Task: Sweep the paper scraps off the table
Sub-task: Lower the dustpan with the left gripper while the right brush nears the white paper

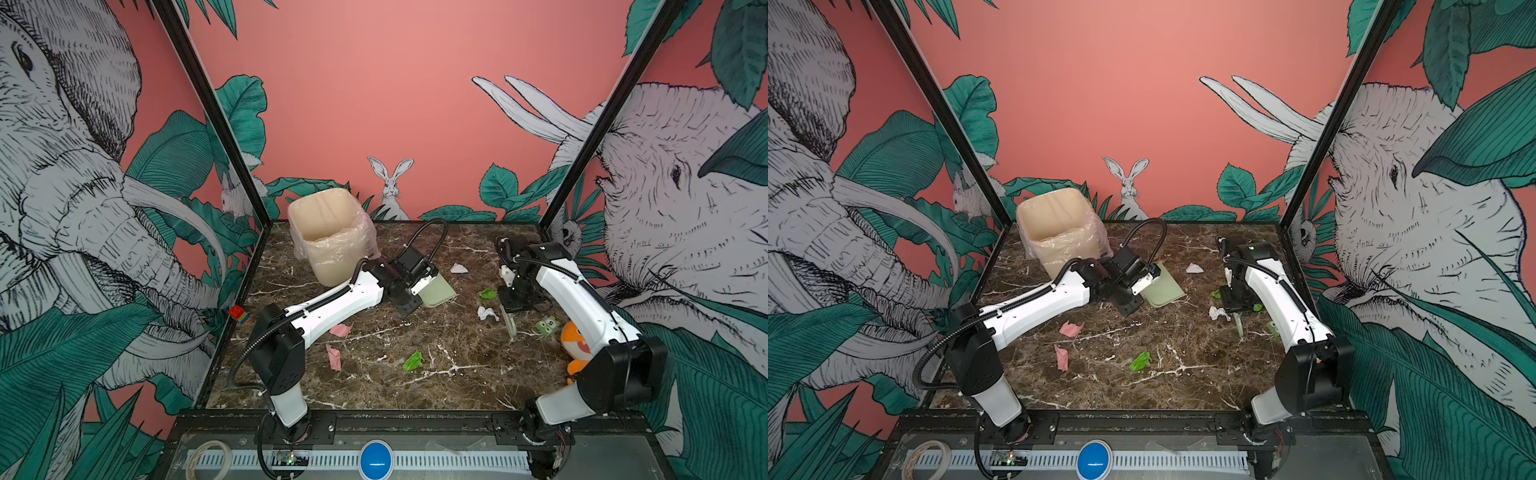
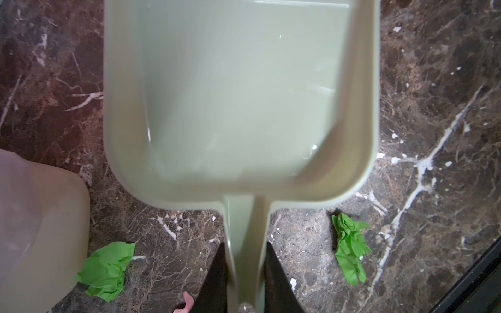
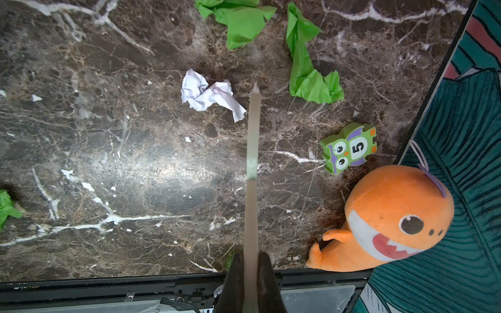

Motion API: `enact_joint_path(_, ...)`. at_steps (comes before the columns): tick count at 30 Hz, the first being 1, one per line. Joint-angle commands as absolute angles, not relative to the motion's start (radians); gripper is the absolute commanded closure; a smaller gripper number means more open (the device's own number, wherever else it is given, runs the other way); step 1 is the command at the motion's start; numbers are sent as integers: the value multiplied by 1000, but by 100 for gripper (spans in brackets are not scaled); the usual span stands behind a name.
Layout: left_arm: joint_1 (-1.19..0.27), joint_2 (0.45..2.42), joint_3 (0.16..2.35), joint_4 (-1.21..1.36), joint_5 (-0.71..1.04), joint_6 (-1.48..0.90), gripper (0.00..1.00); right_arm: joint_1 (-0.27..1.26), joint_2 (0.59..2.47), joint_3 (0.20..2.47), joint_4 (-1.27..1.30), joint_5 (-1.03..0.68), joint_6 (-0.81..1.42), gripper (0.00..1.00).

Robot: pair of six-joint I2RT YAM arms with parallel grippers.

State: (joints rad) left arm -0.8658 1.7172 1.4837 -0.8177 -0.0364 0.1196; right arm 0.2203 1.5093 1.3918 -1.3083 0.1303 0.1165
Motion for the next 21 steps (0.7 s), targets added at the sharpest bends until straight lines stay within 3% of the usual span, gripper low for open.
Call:
enact_joint_path(1, -877, 1720, 1455, -803, 23, 99, 89, 217, 1518, 1373, -1306, 163, 93, 100)
enact_joint_path(21, -896, 1738, 1370, -850, 83, 132, 89, 267, 1594, 1408, -1301, 109, 72, 100)
